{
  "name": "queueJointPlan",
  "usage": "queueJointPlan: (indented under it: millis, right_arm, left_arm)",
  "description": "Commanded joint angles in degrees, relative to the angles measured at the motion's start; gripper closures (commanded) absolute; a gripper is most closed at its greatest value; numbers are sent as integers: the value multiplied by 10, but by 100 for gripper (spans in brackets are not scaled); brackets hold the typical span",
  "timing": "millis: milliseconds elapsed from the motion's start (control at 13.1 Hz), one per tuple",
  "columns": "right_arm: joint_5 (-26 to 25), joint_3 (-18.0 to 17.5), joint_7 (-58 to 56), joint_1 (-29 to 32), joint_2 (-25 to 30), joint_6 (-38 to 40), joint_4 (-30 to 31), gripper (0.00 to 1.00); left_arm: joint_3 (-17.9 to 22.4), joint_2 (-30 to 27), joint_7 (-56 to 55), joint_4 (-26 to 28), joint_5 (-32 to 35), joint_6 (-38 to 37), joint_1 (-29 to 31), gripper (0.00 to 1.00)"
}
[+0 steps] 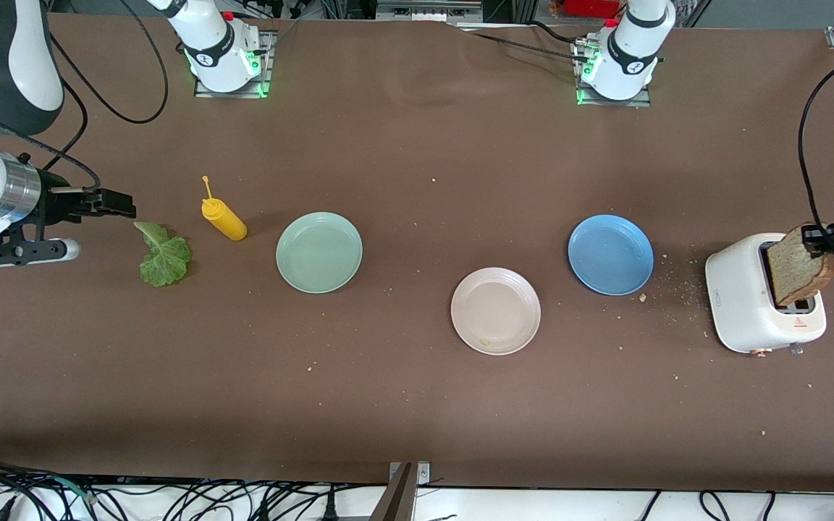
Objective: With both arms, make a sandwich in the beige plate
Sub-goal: 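Grasp the bread slice and lift it out with the left gripper, then carry the bread onto the beige plate and release it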
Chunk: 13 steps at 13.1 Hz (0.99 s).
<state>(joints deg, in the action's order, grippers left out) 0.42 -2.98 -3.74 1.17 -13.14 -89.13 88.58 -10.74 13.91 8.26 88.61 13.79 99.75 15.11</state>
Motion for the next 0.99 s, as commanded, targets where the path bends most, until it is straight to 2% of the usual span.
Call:
queueJointPlan:
  millis: [0,152,305,762,915]
  right_arm:
    - [4,-2,0,1,1,5,0,0]
    - [4,-2,1,1,2,5,0,0]
    - [3,-2,4,1,2,5,-1,0]
    - [3,2,2,5,3,4,-3,0]
    - [-2,3,1,5,3,1,-7,0]
  left_arm:
    - [-46,9,7,-18,5,-14,-7,100]
    - [-74,21,0,-18,-17,-14,-8,100]
    - [-75,38,-13,-18,-67,-12,-20,100]
    - [-76,107,-53,-37,-323,-9,-53,100]
    - [-76,135,-53,-39,-380,-7,-70,100]
